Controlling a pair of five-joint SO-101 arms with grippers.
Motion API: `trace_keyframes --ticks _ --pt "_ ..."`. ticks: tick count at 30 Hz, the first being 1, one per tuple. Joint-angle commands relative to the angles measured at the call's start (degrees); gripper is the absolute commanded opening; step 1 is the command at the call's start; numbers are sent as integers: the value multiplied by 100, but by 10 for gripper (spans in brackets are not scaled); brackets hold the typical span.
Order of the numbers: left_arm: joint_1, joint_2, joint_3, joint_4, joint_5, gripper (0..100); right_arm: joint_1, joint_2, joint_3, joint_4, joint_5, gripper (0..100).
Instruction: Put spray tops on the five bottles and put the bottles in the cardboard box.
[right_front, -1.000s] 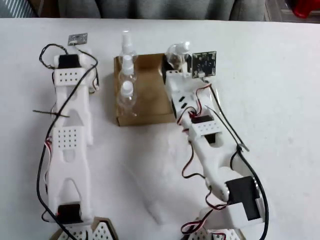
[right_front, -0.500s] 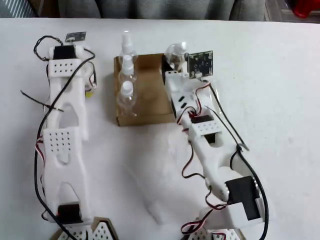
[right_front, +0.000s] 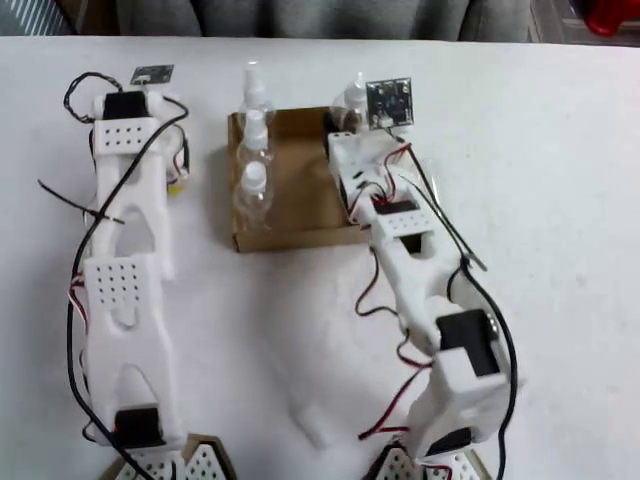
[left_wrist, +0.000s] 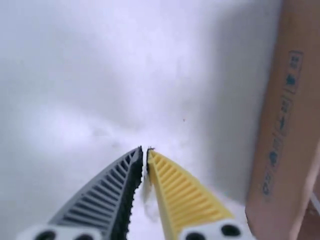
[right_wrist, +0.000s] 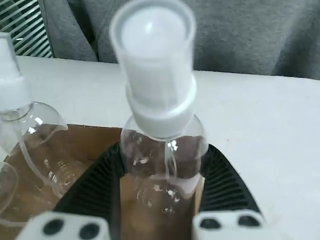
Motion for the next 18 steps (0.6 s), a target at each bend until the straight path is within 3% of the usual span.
trace_keyframes --ticks 1,6,18 --pt "-92 -497 -105 88 -246 16 75 154 -589 13 44 15" --pt "-66 -760 44 105 -281 16 75 435 -870 13 53 15" --pt "22 -2695 2848 -352 -290 17 75 497 -905 13 79 15"
